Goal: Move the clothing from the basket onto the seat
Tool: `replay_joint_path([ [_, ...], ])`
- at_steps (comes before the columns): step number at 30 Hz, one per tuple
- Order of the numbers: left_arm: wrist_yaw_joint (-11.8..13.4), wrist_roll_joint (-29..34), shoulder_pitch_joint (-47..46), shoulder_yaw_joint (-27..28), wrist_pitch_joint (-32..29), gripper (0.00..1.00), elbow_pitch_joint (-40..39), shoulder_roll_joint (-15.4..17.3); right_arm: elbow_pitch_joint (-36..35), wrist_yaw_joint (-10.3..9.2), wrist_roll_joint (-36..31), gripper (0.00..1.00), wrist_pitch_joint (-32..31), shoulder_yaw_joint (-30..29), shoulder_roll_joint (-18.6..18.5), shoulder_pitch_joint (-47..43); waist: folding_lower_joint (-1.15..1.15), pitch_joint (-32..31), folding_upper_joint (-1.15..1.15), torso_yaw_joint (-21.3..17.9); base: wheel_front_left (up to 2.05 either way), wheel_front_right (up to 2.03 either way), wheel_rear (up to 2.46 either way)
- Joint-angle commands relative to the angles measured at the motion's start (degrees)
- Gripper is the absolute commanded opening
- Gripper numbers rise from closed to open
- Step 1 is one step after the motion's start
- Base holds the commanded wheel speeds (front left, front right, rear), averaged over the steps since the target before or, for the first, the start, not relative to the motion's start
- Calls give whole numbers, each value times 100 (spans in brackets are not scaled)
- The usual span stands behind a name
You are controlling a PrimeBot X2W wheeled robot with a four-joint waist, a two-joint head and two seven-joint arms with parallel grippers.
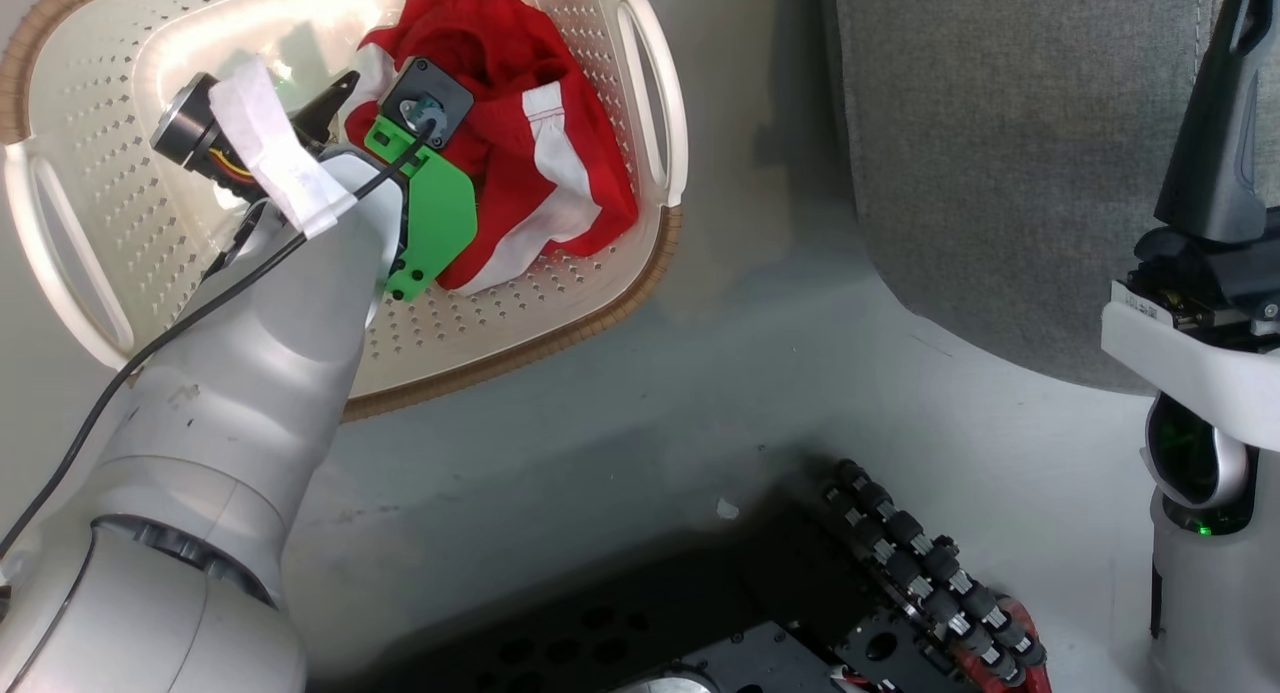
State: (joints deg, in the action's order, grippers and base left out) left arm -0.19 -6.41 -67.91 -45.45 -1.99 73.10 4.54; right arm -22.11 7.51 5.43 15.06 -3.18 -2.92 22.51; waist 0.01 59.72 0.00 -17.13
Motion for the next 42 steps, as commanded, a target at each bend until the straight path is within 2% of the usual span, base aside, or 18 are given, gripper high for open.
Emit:
replay_joint_path([
  [1,16,54,-114,-51,-27,100,35,66,-77,-4,-71,100,17,16,3,-65,-1,11,0,9,0,0,0],
  [8,56,-123,11,-16,-206,100,61,62,-295,-4,-259,100,17,94,3,-211,-1,67,0,37,0,0,0],
  [20,-128,-340,65,-20,-171,100,70,-55,-577,-4,-416,100,17,73,-101,-276,-1,159,0,119,0,0,0],
  [21,-137,-347,51,-32,-125,47,69,-65,-598,-4,-419,100,17,64,-115,-282,-1,168,0,126,0,0,0],
  [22,-155,-358,42,-38,-99,24,70,-71,-611,-4,-422,100,17,58,-122,-289,-1,174,0,133,0,0,0],
  [23,-174,-368,34,-48,-75,8,70,-79,-623,-4,-421,100,17,52,-127,-293,-1,182,0,138,0,0,0],
  [24,-173,-382,24,-55,-33,0,70,-83,-630,-4,-420,100,17,48,-129,-292,-1,188,0,142,0,0,0],
  [34,-236,-587,-105,-39,482,0,62,-131,-550,-4,-412,100,17,79,-112,-53,-1,147,0,187,0,0,0],
  [42,-241,-762,-120,4,1015,0,49,-149,-455,-4,-452,100,17,277,-114,363,-1,-145,0,189,0,0,0],
])
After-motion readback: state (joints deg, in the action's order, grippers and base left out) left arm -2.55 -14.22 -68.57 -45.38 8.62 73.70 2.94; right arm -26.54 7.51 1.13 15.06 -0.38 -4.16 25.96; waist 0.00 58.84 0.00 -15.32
